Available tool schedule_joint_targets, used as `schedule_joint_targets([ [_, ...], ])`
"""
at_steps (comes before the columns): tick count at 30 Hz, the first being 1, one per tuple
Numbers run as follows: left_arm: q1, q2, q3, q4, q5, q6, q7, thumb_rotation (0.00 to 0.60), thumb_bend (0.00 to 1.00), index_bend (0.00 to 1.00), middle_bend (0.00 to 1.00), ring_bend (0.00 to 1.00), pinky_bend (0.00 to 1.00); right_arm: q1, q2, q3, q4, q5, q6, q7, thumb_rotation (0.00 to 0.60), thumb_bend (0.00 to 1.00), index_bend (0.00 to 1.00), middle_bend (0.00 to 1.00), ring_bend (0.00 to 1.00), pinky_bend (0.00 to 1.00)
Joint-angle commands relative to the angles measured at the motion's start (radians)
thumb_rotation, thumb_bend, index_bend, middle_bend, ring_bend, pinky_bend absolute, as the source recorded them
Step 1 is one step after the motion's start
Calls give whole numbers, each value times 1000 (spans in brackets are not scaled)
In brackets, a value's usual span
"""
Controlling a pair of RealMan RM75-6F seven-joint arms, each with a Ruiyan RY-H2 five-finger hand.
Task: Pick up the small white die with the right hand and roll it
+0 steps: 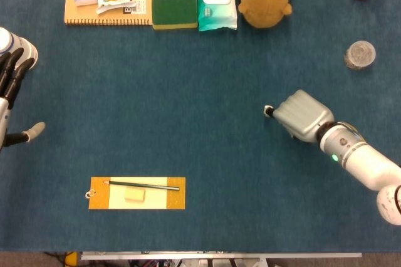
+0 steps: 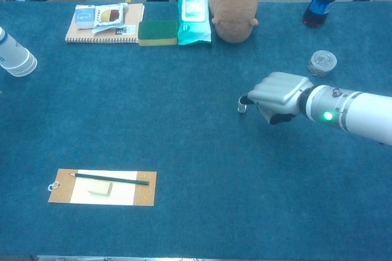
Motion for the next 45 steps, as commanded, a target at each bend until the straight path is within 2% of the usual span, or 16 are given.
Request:
schedule_joint_targets([
  [1,0,-2,1,2,1,0,-1,600,50,10,0,0,108,1,-3,-2,5,2,1,5,600,1000,243,1000,955,1000],
  [36,0,-16,5,25,-4,-9,-19,600,50,10,0,0,107,-15,-37,13,72,17,81,19,600,1000,243,1000,955,1000],
  [45,-4,-16,4,21,-5,-15,-17,600,50,10,0,0,107,-32,0,8,26,-30,90,37,600,1000,243,1000,955,1000],
])
